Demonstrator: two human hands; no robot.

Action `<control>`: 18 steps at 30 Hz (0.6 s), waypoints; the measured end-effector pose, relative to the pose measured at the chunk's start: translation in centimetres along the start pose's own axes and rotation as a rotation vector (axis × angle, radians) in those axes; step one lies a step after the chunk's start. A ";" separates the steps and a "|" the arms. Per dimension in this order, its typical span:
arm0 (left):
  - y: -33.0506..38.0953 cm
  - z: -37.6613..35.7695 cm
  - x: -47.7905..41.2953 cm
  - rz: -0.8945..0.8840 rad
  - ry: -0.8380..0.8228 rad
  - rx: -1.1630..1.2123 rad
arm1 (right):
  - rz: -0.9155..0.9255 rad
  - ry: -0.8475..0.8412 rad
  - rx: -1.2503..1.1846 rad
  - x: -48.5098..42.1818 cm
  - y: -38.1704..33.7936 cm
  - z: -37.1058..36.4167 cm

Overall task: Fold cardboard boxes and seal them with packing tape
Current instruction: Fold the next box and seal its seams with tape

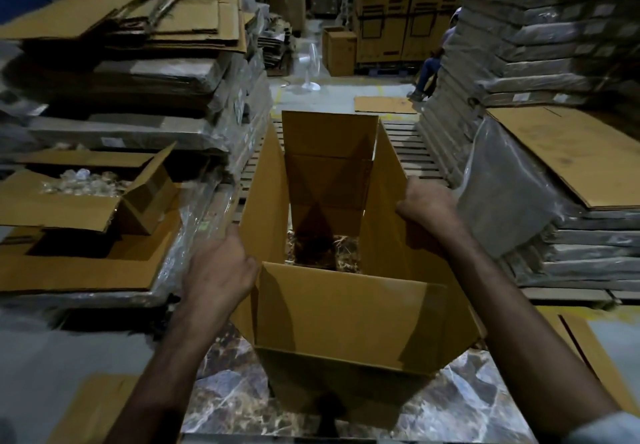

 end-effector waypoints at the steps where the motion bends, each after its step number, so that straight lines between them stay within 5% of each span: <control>1: -0.3 0.0 -0.4 -0.002 0.008 0.004 | -0.007 0.006 0.010 0.1 0.0 0.0; 9: -4.0 0.6 -0.8 0.030 -0.243 0.451 | 0.050 -0.043 -0.078 0.6 2.0 0.4; 18: -4.7 1.2 0.0 0.052 -0.335 0.844 | -0.060 -0.126 -0.572 2.2 6.6 1.0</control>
Point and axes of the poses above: each hand's wrist, its own x-axis away from the middle knuckle, its own z-axis out of the back of the hand, y = z × x, the point moved 3 cm from there along -x, towards the middle knuckle, and after that the axes turned 14 degrees about z, right-handed, at the moved point
